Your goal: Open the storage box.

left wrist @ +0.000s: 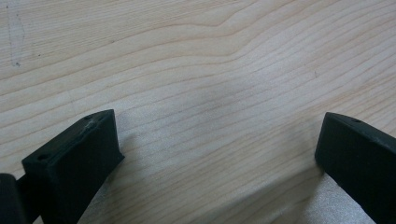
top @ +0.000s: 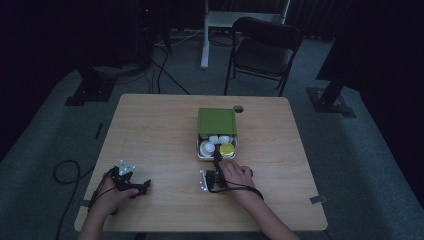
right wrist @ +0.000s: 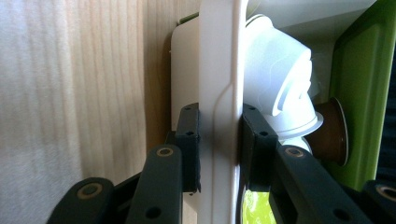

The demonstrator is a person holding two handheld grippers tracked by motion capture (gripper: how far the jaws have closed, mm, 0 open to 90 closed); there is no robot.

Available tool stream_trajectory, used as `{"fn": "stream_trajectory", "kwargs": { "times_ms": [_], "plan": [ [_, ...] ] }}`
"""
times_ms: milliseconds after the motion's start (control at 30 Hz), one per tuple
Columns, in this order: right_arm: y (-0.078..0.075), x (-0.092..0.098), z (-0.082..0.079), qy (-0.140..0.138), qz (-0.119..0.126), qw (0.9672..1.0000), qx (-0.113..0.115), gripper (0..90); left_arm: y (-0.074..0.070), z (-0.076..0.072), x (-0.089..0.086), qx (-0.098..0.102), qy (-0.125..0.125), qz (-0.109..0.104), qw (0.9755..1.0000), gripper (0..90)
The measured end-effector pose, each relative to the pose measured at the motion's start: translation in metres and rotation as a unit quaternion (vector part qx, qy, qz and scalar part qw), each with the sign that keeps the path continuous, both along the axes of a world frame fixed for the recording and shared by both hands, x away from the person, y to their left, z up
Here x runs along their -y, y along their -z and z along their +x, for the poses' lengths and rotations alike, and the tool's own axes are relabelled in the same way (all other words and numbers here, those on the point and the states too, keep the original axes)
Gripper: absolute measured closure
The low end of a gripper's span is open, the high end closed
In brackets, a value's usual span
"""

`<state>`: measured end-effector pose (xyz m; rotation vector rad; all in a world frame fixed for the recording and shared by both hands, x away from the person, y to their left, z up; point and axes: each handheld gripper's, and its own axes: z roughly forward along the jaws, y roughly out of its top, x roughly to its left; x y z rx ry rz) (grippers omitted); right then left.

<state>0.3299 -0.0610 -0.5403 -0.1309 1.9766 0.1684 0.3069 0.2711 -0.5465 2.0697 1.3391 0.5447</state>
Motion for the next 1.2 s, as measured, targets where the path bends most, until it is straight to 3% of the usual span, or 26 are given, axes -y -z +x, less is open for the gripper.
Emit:
{"fn": "stream_trajectory", "kwargs": {
  "times_ms": [1200],
  "plan": [
    [0.000, 0.004, -0.041, -0.012, -0.003, 0.9999, -0.006, 72.3, 0.000, 0.000, 0.000, 0.000, 0.000, 0.000, 1.0000, 0.0]
  ]
}}
